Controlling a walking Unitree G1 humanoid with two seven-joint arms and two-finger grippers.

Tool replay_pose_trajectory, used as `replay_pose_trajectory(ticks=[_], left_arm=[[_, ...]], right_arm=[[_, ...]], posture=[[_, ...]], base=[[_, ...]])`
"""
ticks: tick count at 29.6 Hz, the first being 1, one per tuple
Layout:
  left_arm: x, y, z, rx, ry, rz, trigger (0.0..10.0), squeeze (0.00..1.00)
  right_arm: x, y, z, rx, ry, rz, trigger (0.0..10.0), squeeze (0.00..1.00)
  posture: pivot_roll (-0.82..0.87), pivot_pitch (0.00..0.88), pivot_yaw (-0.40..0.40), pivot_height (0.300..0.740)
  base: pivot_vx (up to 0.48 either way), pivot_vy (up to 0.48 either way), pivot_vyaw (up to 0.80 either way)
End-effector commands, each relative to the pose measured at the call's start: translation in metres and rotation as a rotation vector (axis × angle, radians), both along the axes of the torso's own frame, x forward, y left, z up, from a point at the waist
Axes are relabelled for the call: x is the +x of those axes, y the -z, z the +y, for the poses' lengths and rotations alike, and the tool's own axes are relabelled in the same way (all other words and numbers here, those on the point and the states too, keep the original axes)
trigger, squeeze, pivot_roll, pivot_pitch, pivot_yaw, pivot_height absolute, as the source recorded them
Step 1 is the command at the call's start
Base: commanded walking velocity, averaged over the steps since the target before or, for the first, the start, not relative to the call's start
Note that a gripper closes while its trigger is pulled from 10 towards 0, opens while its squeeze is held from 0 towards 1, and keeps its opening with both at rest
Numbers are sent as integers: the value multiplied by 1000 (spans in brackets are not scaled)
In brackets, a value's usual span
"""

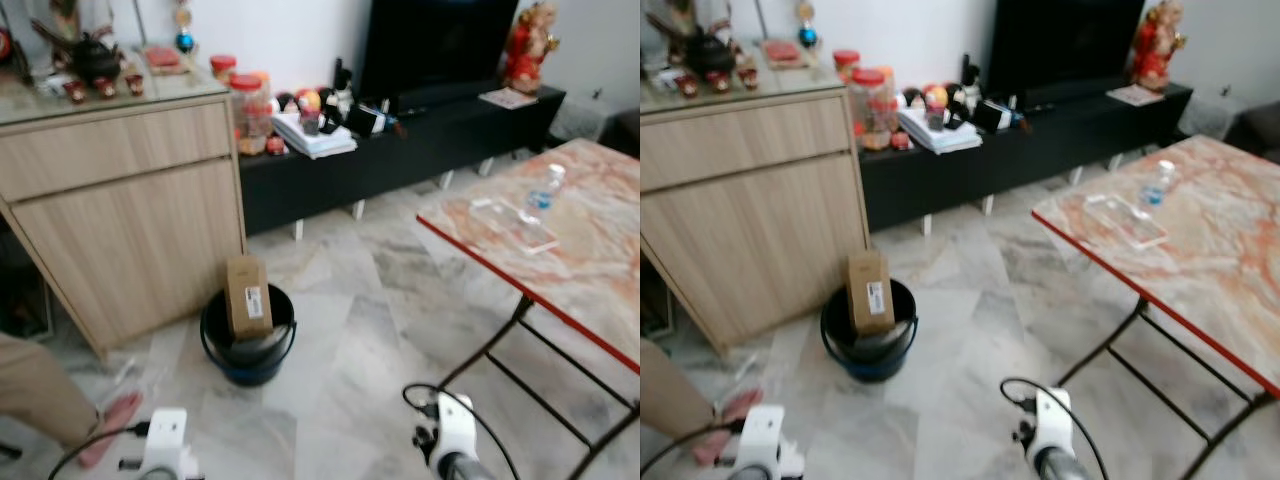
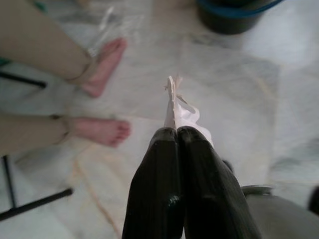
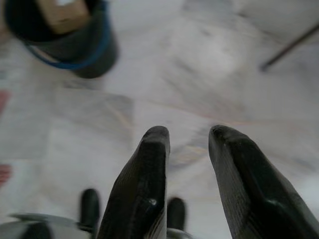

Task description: Picking trash to rubbish bin

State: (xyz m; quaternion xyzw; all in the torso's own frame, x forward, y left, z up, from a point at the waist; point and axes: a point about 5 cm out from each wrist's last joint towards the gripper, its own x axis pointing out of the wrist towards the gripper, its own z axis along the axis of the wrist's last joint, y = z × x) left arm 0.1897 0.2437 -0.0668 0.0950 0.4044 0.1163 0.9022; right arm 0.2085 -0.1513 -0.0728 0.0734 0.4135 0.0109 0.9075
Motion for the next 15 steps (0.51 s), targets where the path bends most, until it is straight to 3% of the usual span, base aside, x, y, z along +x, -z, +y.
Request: replay_pose_trajectory(ticks=[1, 9, 13, 15], left_arm=[[4, 0, -6, -15, 0, -5, 10000, 0], [6, -1, -7, -16, -5, -10, 10000, 0], [4, 0, -7, -18, -7, -7, 10000, 0], [4, 0, -7, -18, -8, -6, 10000, 0]], right_arm=[[3, -2, -11, -27, 15, -6, 10000, 0], [7, -4, -11, -33, 2, -19, 10000, 0], [7, -5, -11, -34, -2, -19, 10000, 0], [7, -4, -10, -30, 2, -17, 10000, 0]], posture=[[15, 0, -79, 740], [19, 0, -85, 740], [18, 0, -88, 740], [18, 0, -88, 740]], base=[[315, 0, 0], [315, 0, 0], [315, 0, 800], [311, 0, 0]])
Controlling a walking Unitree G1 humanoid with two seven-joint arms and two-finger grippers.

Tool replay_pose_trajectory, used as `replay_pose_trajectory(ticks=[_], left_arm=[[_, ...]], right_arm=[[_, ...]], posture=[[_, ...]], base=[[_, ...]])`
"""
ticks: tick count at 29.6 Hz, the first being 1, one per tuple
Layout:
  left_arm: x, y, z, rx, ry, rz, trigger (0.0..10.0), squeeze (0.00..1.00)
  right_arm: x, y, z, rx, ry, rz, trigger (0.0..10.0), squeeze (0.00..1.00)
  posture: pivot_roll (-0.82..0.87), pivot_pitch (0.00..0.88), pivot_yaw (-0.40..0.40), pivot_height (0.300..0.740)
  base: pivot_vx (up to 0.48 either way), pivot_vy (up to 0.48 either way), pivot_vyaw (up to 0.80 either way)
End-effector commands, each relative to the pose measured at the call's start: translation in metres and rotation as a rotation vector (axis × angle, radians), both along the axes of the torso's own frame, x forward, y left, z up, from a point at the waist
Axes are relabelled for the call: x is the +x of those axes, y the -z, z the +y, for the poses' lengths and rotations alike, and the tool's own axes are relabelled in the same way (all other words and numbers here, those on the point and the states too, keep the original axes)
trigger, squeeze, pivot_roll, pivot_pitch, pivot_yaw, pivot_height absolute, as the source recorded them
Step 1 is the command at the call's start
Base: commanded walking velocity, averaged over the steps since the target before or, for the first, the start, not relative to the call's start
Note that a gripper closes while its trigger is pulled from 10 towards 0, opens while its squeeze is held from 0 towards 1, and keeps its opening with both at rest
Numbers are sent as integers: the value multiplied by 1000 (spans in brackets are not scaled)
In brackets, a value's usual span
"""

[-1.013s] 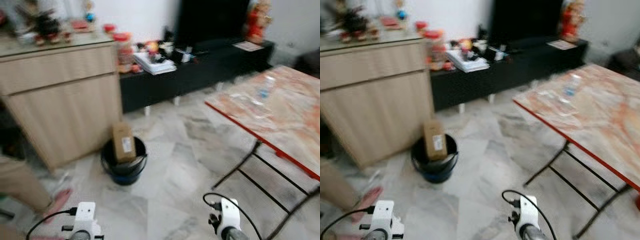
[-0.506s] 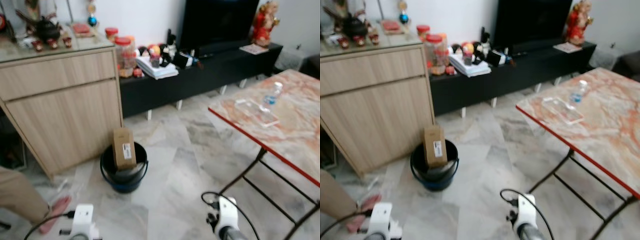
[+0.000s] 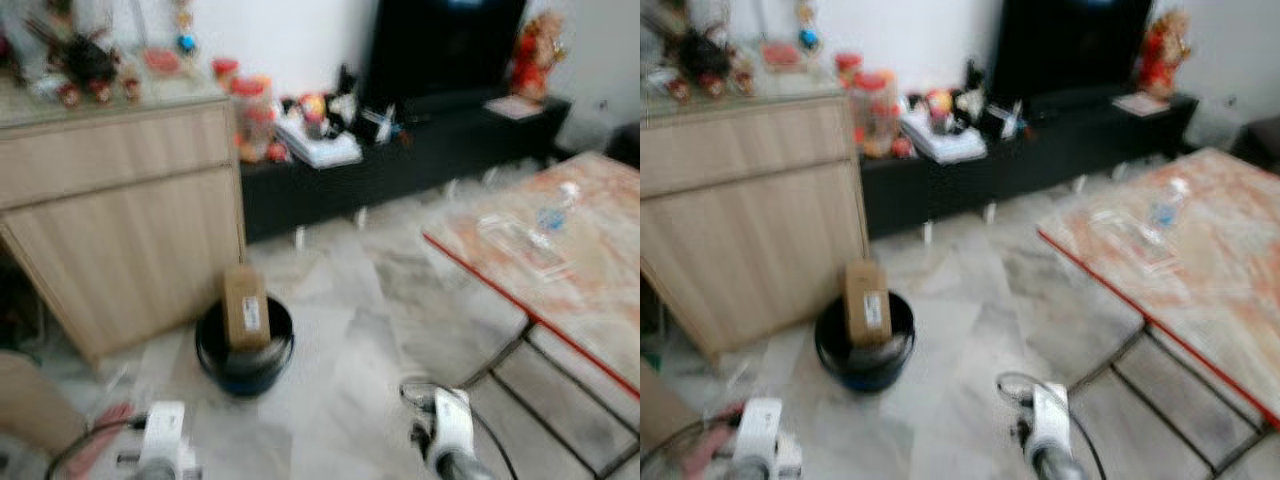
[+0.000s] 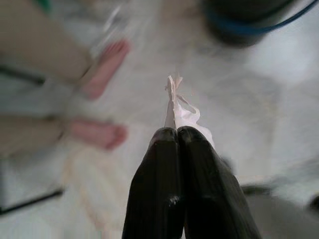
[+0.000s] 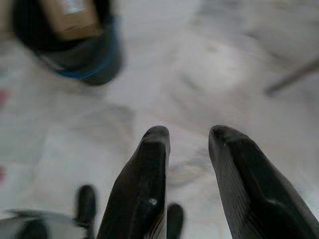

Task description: Picking trash to rubbish bin

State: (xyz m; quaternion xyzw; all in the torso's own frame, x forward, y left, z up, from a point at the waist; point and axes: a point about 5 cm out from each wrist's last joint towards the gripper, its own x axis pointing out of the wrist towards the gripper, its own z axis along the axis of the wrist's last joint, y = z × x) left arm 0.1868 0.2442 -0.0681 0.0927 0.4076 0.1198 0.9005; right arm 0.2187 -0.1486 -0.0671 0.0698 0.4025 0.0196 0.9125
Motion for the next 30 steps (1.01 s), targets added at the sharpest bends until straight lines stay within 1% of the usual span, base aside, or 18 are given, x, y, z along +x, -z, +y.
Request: replay_pose_trajectory(ticks=[1, 30], left_arm=[[6, -1, -7, -17, -1, -12, 10000, 0], [7, -1, -8, -18, -3, -13, 10000, 0]], right_arm=[[-3, 1, -13, -27, 24, 8, 10000, 0], [-3, 1, -14, -27, 24, 6, 10000, 0]], posture=[[16, 0, -91, 740], [14, 0, -93, 740]], base=[[315, 0, 0], [315, 0, 0]])
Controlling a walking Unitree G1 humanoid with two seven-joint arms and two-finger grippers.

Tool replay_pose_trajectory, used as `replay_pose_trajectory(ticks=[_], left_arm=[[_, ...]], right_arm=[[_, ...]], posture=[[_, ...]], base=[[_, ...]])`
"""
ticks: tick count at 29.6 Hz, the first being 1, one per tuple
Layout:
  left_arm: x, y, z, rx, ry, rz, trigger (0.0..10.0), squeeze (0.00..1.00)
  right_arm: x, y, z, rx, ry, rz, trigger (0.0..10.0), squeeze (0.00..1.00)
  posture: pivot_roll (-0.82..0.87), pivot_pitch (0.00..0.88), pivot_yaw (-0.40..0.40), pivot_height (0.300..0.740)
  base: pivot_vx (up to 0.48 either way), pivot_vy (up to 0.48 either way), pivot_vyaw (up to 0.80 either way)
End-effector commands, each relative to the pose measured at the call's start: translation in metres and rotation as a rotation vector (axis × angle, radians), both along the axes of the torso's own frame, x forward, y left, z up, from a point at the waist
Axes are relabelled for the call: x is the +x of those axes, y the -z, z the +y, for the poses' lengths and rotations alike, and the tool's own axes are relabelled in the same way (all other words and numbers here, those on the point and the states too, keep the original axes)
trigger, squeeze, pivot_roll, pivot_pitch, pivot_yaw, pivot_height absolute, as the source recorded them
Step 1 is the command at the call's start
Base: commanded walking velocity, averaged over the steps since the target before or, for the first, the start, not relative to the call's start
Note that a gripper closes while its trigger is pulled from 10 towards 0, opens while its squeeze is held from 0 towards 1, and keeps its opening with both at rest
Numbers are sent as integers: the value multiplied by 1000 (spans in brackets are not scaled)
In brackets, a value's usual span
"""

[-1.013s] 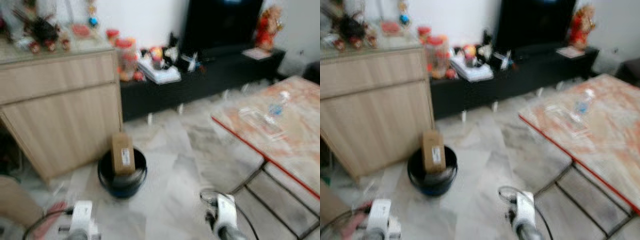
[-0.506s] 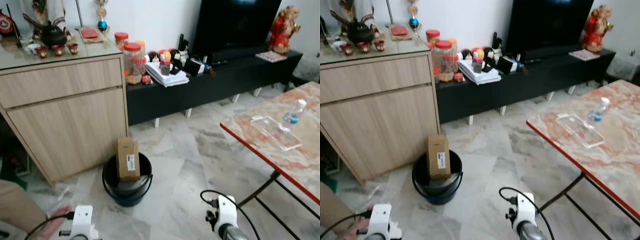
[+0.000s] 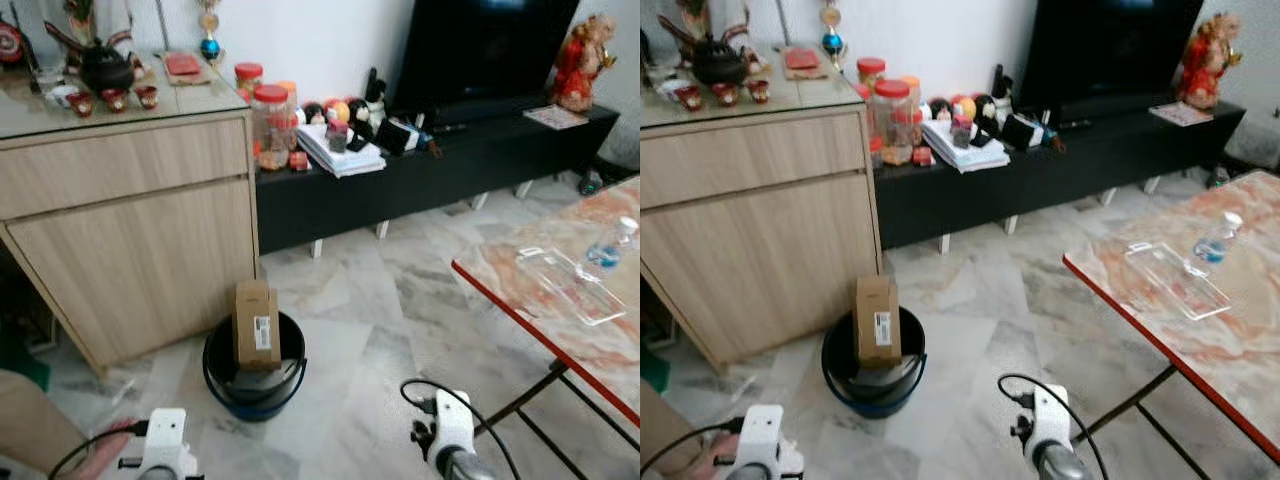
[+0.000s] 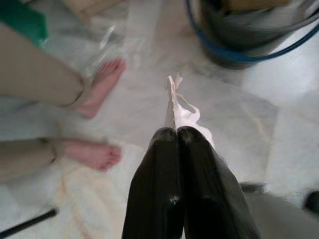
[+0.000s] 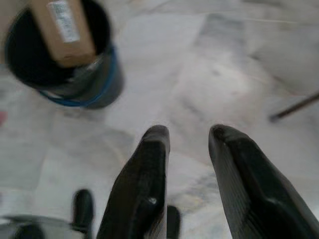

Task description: Picking trash to rubbish bin

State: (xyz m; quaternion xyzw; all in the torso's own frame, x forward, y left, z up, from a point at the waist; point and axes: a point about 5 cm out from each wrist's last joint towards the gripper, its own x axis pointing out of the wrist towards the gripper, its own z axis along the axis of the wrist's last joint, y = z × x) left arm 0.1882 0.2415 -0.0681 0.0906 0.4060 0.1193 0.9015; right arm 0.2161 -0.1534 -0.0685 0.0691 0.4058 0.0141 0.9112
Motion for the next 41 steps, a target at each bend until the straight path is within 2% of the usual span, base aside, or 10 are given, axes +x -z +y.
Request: replay_pose_trajectory(ticks=[1, 20, 24, 41], left_arm=[[5, -1, -5, -14, -2, -9, 10000, 0], [3, -1, -1, 2, 22, 2, 10000, 0], [2, -1, -1, 2, 21, 3, 10000, 0], [0, 0, 0, 0, 13, 2, 10000, 0]], right_arm=[[0, 0, -10, -22, 15, -2, 10000, 0], [-4, 2, -5, -31, -32, 7, 10000, 0], [-4, 2, -6, -33, -32, 9, 10000, 0], [-3, 1, -5, -29, -33, 7, 10000, 0]], posture=[[14, 0, -93, 740], [16, 0, -76, 740], [18, 0, -79, 740], [25, 0, -86, 740]], base=[[315, 0, 0], [314, 0, 101], [315, 0, 730], [315, 0, 0]])
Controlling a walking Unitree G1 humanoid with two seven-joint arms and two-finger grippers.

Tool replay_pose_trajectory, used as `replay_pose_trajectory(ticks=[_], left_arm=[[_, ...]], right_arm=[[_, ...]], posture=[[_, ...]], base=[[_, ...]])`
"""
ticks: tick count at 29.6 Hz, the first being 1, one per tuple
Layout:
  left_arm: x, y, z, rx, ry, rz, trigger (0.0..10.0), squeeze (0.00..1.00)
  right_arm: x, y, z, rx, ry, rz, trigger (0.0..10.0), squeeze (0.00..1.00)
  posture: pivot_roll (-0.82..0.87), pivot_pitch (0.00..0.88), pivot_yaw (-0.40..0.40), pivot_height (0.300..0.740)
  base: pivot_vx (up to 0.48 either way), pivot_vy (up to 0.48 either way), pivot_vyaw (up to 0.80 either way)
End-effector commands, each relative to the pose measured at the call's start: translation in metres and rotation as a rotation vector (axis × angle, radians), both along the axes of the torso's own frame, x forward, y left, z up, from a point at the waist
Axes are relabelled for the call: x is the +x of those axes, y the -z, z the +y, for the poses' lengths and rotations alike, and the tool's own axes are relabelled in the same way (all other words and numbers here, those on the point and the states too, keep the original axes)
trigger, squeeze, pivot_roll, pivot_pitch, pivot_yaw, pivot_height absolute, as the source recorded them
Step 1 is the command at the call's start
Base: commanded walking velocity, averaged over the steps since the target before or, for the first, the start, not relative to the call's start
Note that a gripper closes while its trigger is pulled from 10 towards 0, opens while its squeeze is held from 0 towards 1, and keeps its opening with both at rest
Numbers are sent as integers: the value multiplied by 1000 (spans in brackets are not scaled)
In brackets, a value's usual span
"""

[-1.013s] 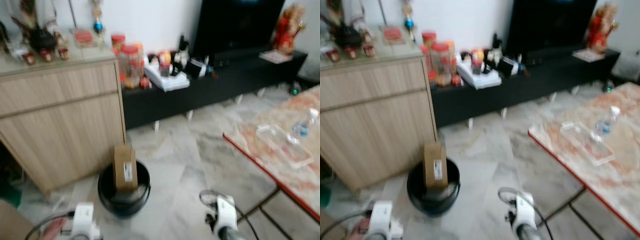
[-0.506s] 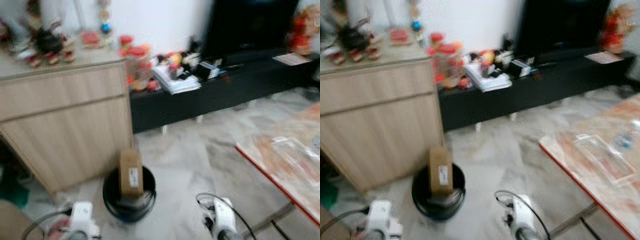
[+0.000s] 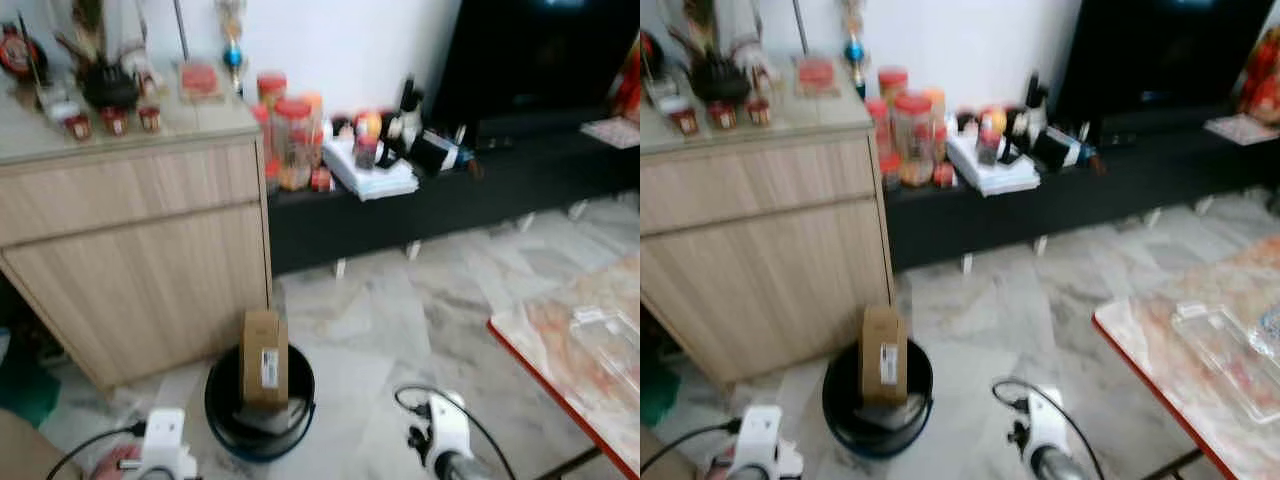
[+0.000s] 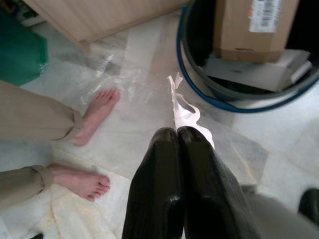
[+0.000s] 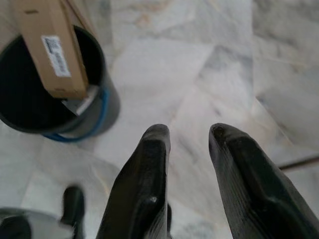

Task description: Picking trash to rubbish bin

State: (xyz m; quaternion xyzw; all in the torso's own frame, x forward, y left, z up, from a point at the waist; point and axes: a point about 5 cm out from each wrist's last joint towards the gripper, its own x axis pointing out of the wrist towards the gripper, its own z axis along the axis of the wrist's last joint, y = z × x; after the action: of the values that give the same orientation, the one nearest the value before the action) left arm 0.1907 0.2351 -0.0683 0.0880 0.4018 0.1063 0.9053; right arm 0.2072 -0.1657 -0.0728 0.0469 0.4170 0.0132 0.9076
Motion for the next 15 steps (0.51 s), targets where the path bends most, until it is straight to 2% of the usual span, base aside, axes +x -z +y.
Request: replay_pose_trajectory(ticks=[1, 7, 15], left_arm=[[-2, -1, 7, 15, -11, 10, 10000, 0], [-1, -1, 7, 15, -18, 8, 10000, 0], [0, -2, 8, 13, -23, 3, 10000, 0]], right_arm=[[5, -3, 7, 12, -14, -15, 10000, 0], [6, -3, 7, 11, -17, -16, 10000, 0], [8, -4, 10, 14, -21, -22, 10000, 0]], posture=[[26, 0, -87, 740], [25, 0, -87, 740], [25, 0, -88, 740]], base=[[315, 0, 0], [314, 0, 0], [316, 0, 754]])
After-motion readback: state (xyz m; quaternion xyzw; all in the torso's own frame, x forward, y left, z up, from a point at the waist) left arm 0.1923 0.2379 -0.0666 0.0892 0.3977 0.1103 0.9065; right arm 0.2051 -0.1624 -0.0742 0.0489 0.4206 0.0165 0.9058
